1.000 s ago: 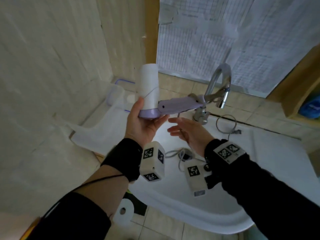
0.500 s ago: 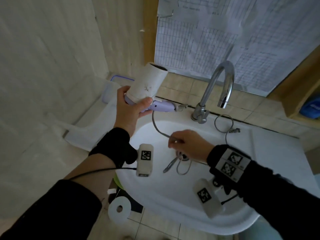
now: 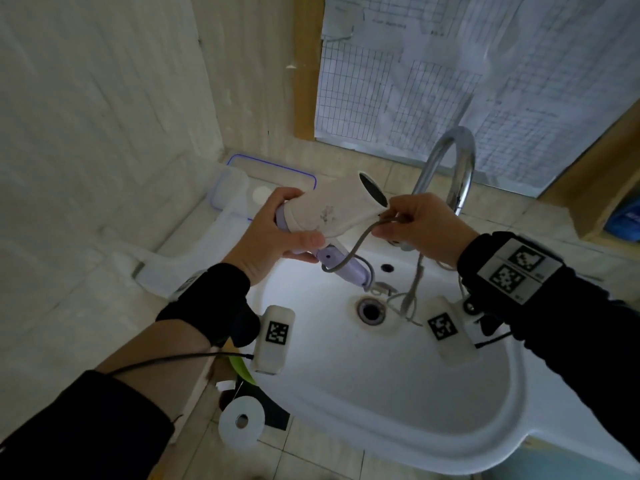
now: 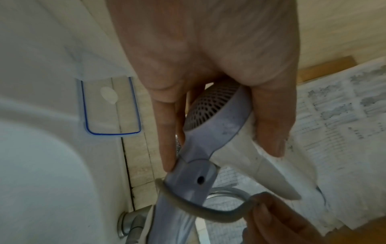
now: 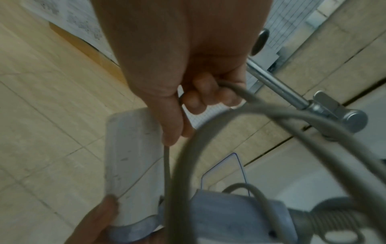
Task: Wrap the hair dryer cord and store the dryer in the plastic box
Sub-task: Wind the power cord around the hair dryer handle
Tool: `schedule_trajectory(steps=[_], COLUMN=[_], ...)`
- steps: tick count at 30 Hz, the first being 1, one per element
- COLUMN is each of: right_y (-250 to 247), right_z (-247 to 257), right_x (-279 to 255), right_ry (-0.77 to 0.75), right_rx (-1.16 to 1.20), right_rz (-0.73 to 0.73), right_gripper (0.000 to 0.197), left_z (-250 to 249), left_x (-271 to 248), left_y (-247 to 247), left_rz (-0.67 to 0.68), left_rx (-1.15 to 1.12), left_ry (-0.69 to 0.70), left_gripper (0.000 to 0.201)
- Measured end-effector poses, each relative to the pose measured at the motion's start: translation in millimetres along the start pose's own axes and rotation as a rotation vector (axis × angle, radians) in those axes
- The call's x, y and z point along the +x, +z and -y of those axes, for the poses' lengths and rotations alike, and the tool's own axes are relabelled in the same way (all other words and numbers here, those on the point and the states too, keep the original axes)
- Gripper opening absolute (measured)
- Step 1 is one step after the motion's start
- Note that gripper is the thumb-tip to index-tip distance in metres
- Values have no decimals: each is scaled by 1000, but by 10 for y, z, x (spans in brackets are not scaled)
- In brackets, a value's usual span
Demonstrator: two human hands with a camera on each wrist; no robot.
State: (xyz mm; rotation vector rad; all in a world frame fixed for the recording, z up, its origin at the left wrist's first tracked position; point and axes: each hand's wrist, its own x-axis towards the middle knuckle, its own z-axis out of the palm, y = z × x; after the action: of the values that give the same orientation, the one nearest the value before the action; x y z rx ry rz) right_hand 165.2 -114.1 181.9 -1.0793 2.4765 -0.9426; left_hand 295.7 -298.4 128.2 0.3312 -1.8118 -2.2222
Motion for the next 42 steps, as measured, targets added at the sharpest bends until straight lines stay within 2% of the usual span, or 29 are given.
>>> schedule_trajectory(steps=[3, 6, 9, 12, 14, 16, 19, 22, 25, 28, 30, 32, 33, 34, 36, 37, 39, 42], right_y=[10, 33, 64, 114, 155, 185, 206, 291, 451, 704, 895, 1081, 1165, 1236, 1354, 1379, 1338, 975], right_z=[-93, -145, -177, -250, -305, -358, -425, -524, -590, -560, -467, -352, -293, -229, -145, -129, -150, -176], right_x=[19, 17, 35, 57, 58, 47, 33, 47, 40, -3, -68, -176, -251, -339, -528, -621, -746, -879], right_ry=[46, 63, 65, 80, 106, 170, 260, 299, 338, 390, 422, 490, 546, 587, 594, 546, 418, 173], right_rx=[-77, -100, -94, -33, 26, 203, 462, 599, 823, 1004, 1098, 1234, 1267, 1266, 1066, 899, 610, 132], right_rz=[-3, 56, 140, 173, 179, 175, 189, 212, 213, 209, 212, 179, 140, 110, 142, 190, 250, 243], right_gripper=[28, 30, 33, 29, 22, 13, 15, 21, 18, 34, 51, 66, 67, 63, 48, 40, 28, 22], left_z=[-52, -111, -141, -159, -185, -210, -193, -114, 14, 141, 198, 228, 247, 251, 264, 251, 239, 187], left_x=[-10, -2, 41, 104, 139, 166, 197, 239, 224, 142, 103, 86, 82, 78, 74, 58, 8, -99], left_y=[-54, -107, -148, -182, -209, -224, -267, -324, -262, -42, 123, 260, 304, 331, 317, 285, 177, -25], left_rz=[94, 188, 247, 252, 217, 189, 131, 68, 26, -1, -55, -166, -243, -318, -411, -424, -402, -353], left_rx=[-42, -96, -115, -189, -227, -238, -284, -395, -570, -758, -853, -905, -909, -893, -758, -625, -325, -32], left_ry=[-32, -63, -76, -80, -71, -69, -79, -109, -88, -34, -16, -15, -4, 16, 66, 92, 135, 176], left_gripper=[58, 60, 73, 91, 96, 100, 100, 94, 78, 81, 87, 89, 86, 81, 63, 57, 59, 59])
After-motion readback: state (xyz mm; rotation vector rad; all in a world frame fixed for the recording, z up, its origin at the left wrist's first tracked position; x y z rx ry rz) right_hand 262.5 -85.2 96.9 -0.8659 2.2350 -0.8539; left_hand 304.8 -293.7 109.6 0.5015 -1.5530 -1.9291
